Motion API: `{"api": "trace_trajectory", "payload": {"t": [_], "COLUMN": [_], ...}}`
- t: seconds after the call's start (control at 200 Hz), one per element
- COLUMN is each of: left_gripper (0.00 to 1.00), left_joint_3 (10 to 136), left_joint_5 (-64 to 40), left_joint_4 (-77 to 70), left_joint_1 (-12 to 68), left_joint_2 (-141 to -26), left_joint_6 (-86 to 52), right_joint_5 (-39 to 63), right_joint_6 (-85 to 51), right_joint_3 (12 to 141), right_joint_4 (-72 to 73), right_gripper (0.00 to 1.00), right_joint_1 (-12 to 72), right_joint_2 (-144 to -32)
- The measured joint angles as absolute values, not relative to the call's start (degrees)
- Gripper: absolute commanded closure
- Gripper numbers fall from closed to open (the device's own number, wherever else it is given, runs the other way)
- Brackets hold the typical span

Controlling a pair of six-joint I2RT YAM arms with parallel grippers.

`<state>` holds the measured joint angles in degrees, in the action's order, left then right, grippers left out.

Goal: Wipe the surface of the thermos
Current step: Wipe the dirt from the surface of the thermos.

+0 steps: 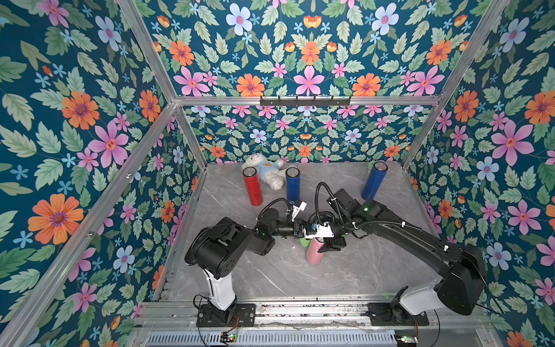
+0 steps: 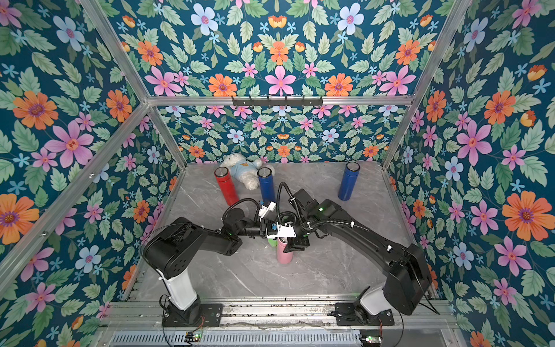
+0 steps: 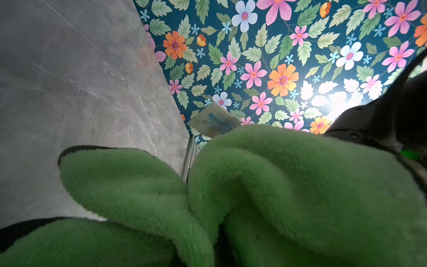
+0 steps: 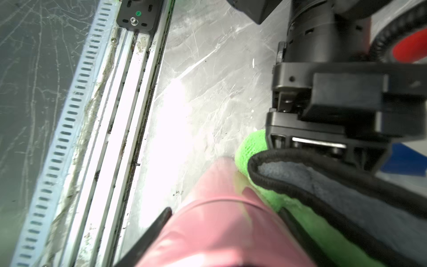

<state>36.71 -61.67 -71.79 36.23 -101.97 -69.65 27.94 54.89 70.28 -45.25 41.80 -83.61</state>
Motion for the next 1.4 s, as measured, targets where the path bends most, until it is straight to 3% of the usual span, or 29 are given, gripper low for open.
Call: {"api": "trace_trajectory", "payload": {"t": [0.17, 0.43, 0.82, 1.4], "left_gripper": [1.00, 1.00, 1.00, 1.00], "left_joint_3": [39.27, 36.29, 37.34, 34.06], "left_joint_5": [-61.58, -59.92, -48.42, -23.33], "left_joint_4": [-66.08, -65.04, -33.78, -2.92], "left_joint_1": [37.15, 39.46, 41.60, 37.91], "left_joint_2": [-99.53, -104.77, -102.45, -70.50], "left_joint_6": [-63.90, -57.63, -30.85, -21.17], "right_joint_5": [28.91, 28.25, 26.41, 12.78], "right_joint_6": [54.94, 55.18, 50.89, 34.00], "right_joint_3": [68.60, 69.73, 70.35, 69.71], "right_joint_4": [-44.14, -46.63, -48.14, -41.08], "right_gripper": [1.00, 1.00, 1.00, 1.00], "right_joint_1": [42.61, 43.42, 43.46, 46.37], "right_joint_2": [-83.40, -83.64, -81.19, -79.11]}}
